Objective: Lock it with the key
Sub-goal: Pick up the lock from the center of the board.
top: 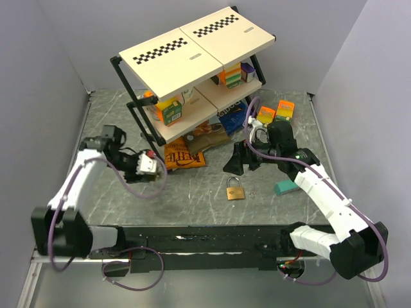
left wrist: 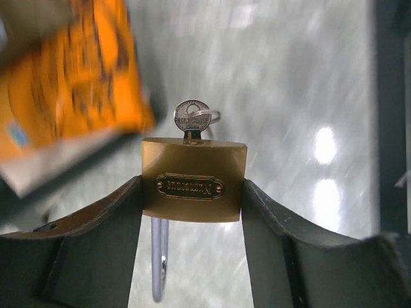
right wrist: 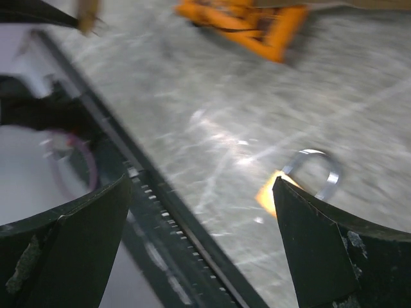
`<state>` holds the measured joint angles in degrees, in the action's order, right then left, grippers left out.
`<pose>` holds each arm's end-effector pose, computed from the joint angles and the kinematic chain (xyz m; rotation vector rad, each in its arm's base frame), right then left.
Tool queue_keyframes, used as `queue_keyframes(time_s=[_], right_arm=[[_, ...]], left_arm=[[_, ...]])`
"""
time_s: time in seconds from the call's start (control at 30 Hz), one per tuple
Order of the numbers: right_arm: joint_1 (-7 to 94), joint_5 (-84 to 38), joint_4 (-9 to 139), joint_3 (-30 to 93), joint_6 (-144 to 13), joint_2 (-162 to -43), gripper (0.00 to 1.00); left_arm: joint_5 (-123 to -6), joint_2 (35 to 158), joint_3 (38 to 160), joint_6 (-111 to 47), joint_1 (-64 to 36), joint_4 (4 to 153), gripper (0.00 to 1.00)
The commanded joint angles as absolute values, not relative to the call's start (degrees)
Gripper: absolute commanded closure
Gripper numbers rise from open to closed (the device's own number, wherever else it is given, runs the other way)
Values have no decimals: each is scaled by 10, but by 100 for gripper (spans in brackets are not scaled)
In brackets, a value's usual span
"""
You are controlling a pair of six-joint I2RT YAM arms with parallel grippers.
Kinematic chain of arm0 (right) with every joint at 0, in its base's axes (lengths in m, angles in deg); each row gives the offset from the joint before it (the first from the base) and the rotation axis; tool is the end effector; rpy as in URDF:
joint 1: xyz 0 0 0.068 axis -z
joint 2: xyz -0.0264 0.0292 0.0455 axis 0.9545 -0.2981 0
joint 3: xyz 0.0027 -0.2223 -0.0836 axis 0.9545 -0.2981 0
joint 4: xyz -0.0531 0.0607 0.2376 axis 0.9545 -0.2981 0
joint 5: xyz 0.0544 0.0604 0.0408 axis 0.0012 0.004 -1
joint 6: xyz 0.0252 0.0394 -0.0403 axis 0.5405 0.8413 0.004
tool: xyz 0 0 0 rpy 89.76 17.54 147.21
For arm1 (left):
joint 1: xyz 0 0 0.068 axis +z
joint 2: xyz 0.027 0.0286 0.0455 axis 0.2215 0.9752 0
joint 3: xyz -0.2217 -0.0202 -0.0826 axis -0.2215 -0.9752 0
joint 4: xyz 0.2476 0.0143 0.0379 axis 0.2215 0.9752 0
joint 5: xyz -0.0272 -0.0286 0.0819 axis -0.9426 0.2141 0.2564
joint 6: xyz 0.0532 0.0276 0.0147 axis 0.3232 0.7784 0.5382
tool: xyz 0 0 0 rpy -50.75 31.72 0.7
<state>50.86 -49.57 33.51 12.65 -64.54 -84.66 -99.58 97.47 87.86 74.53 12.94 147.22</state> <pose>0.2173 0.1151 0.2798 -0.6044 2.1862 0.9455 0.2226 -0.0315 0.2251 1.8484 1.5903 -0.5209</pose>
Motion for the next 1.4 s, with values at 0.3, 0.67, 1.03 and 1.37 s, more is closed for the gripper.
queue_keyframes(time_s=[0.3,0.67,1.03,1.37], right_arm=[[510,-745,444,74,-530,-800,1],[459,-753,486,51,-509,-814,1],[436,-740,501,81,-503,-872,1],[408,-737,515,76,-494,-893,10]], left_arm=[[-912,807,876,105,-260,1155,99],[-779,851,921,92,-384,1096,99],[-758,871,934,117,-437,1056,99],[-740,882,929,137,-461,1035,99]])
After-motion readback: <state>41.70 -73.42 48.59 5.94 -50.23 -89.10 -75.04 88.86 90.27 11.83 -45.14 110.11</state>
